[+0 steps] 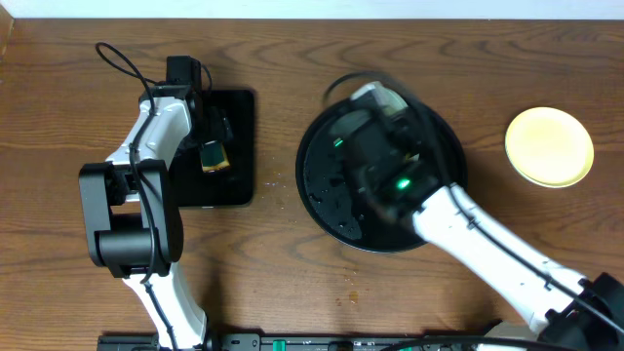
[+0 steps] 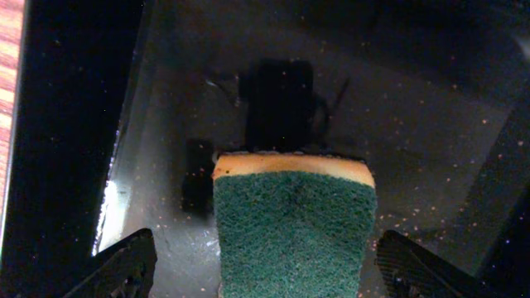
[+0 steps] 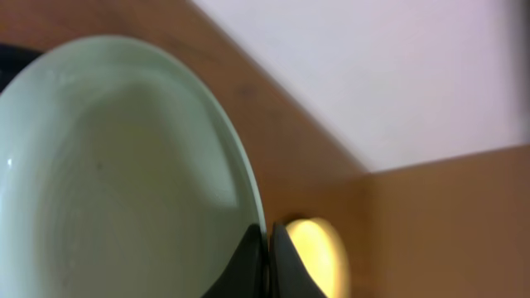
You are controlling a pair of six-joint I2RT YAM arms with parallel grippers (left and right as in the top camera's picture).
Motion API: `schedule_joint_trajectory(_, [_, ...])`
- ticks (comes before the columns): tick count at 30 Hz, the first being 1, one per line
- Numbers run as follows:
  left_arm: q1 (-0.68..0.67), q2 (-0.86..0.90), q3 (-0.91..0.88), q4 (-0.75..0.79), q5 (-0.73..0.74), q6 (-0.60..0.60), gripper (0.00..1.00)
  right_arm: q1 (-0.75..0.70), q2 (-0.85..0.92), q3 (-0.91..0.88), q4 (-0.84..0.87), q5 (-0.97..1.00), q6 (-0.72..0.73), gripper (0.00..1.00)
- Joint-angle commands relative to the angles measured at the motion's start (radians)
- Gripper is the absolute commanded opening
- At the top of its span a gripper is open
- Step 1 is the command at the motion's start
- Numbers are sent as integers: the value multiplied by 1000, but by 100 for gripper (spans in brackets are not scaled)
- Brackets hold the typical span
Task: Clean dirty plates on tray and stack at the side
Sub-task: 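Lift the light blue plate off the round tray with the right gripper, then carry the light blue plate right and stack it on the yellow plate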
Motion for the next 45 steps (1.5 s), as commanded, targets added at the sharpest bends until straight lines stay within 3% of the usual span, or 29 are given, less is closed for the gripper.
schedule_joint_trajectory(1, [6,0,-4,0,-11,9,86,-145,-6,11,-20,-412,263,1])
schedule_joint_trajectory(8, [6,0,-4,0,-11,9,86,-561,-6,11,-23,-844,393,1])
schedule_joint_trajectory(16, [6,0,-4,0,-11,8,86,-1011,-6,11,-35,-927,391,1])
schedule_joint_trajectory(20, [6,0,-4,0,-11,9,86,-1161,-6,11,-34,-928,392,1])
schedule_joint_trajectory(27, [6,0,-4,0,-11,8,86,-1284,-6,11,6,-928,391,1])
schedule_joint_trajectory(33, [6,0,-4,0,-11,9,86,-1295,8,11,11,-925,392,1])
schedule_joint_trajectory(34, [6,0,-4,0,-11,9,86,-1294,11,11,11,-925,392,4])
schedule_joint_trajectory(35, [6,0,-4,0,-11,9,86,-1294,16,11,11,-926,392,13])
schedule_joint_trajectory(37, [6,0,-4,0,-11,8,86,-1294,25,11,11,-929,392,44])
schedule_joint_trajectory(39, [6,0,-4,0,-11,9,86,-1294,34,11,11,-929,392,63])
schedule_joint_trajectory(41, [6,0,-4,0,-11,9,86,-1294,42,11,7,-945,392,69])
schedule_joint_trajectory(45, [6,0,-4,0,-11,9,86,-1290,50,11,-3,-1038,389,68])
